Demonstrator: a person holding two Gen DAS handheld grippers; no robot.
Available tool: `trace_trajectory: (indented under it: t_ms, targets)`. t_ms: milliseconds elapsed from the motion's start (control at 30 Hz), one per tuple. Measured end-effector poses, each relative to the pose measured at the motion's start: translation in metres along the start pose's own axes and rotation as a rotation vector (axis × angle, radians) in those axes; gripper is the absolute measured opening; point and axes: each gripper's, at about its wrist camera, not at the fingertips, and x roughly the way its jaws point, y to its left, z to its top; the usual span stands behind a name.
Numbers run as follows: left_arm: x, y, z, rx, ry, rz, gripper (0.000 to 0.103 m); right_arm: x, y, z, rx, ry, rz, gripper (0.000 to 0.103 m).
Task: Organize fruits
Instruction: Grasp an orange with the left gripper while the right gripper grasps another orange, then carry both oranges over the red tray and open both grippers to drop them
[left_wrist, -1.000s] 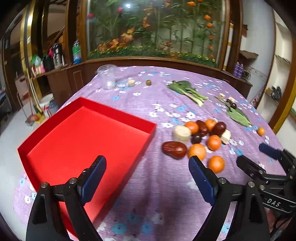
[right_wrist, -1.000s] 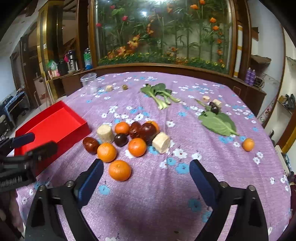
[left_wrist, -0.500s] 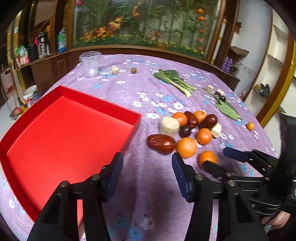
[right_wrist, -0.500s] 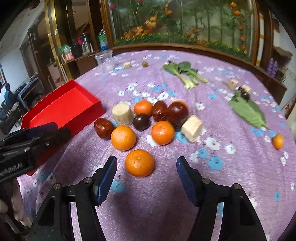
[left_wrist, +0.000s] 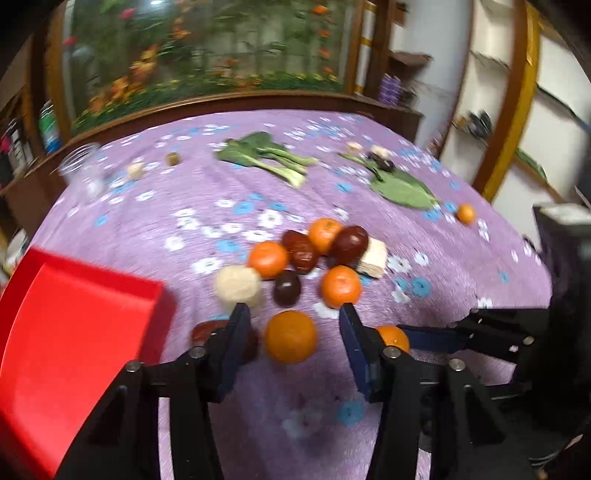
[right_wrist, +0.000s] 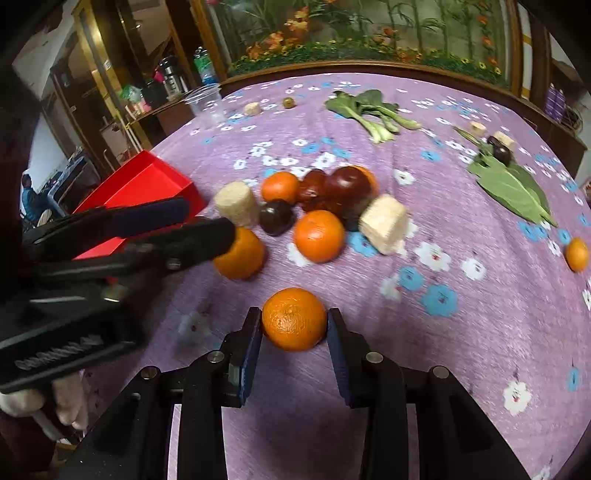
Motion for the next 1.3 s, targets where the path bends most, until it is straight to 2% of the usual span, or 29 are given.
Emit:
trace_trajectory:
  t_ms: [67, 133, 300, 400, 433, 500, 633, 833, 967, 1100, 1300]
  targets:
    - [0.013, -0.007, 0.001, 0.043, 0.025, 0.007, 0.042, -0.002, -0.005, -0.002, 0.007, -0.001, 0.0, 0.039]
    - [0.019, -0.011, 0.001, 0.092, 0.028, 0.058, 0.042, -0.003, -0.008, -0.002, 0.011, -0.002, 0.002, 0.039]
    - [0.028, -0.01, -0.001, 0.149, 0.047, 0.088, 0.042, -0.004, -0.008, -0.002, 0.005, -0.007, 0.0, 0.038]
    - [0.028, -0.01, -0.003, 0.168, 0.042, 0.145, 0.032, -0.004, -0.01, -0.002, 0.012, -0.006, 0.005, 0.038]
    - [0.028, -0.009, -0.003, 0.157, 0.039, 0.137, 0.031, -0.004, -0.01, -0.003, 0.013, -0.006, 0.003, 0.038]
    - [0.023, -0.002, -0.004, 0.112, 0.037, 0.108, 0.031, -0.006, -0.009, -0.003, 0.013, -0.006, -0.001, 0.038]
    - [0.007, 0.007, -0.007, 0.045, 0.006, 0.1, 0.031, -0.012, -0.005, -0.002, 0.01, -0.018, -0.007, 0.038]
    - [-0.048, 0.041, -0.015, -0.119, -0.083, 0.111, 0.031, -0.028, 0.012, 0.006, -0.029, -0.054, 0.005, 0.038]
    - [-0.08, 0.084, -0.028, -0.251, -0.117, 0.174, 0.031, -0.033, 0.04, 0.019, -0.071, -0.078, 0.058, 0.038]
    - [-0.101, 0.133, -0.051, -0.373, -0.119, 0.277, 0.031, -0.026, 0.08, 0.034, -0.117, -0.078, 0.147, 0.038]
    - [-0.112, 0.181, -0.076, -0.467, -0.112, 0.377, 0.032, 0.007, 0.142, 0.049, -0.189, -0.044, 0.239, 0.039]
